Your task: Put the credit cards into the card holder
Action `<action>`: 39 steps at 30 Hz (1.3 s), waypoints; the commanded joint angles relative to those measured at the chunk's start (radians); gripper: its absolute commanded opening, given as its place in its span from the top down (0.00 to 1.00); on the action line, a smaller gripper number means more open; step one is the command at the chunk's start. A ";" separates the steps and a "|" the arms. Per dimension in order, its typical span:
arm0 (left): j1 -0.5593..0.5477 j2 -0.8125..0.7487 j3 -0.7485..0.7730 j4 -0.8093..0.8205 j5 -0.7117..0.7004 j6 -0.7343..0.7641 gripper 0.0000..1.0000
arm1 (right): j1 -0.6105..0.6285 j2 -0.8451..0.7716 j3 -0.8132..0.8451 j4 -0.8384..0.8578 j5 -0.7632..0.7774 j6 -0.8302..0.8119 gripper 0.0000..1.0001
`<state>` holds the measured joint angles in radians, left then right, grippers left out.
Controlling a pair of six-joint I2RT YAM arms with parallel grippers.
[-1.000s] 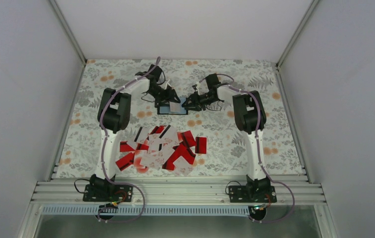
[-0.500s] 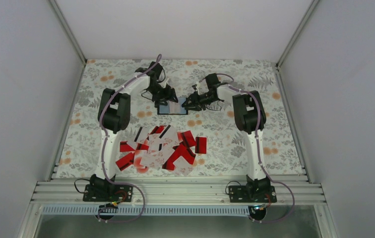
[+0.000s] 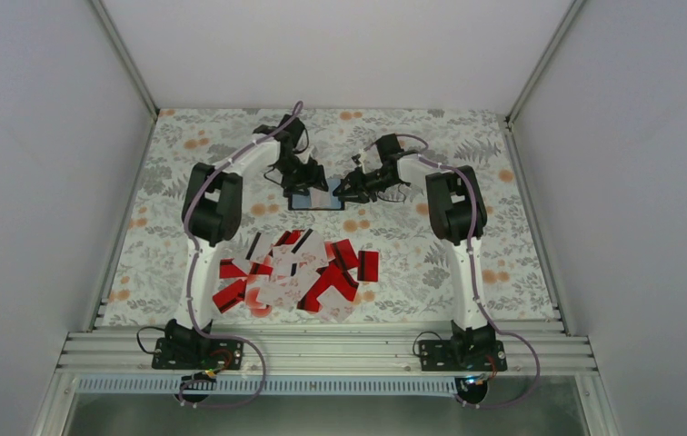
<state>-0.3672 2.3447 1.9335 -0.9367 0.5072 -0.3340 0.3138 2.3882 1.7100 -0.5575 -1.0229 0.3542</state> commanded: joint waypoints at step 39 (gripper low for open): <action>-0.049 0.026 0.049 0.009 0.026 -0.075 0.38 | -0.005 -0.013 0.045 -0.044 0.075 -0.016 0.69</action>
<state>-0.3985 2.3875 2.0060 -0.9298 0.5411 -0.4118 0.3130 2.3955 1.7378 -0.5888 -1.0100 0.3534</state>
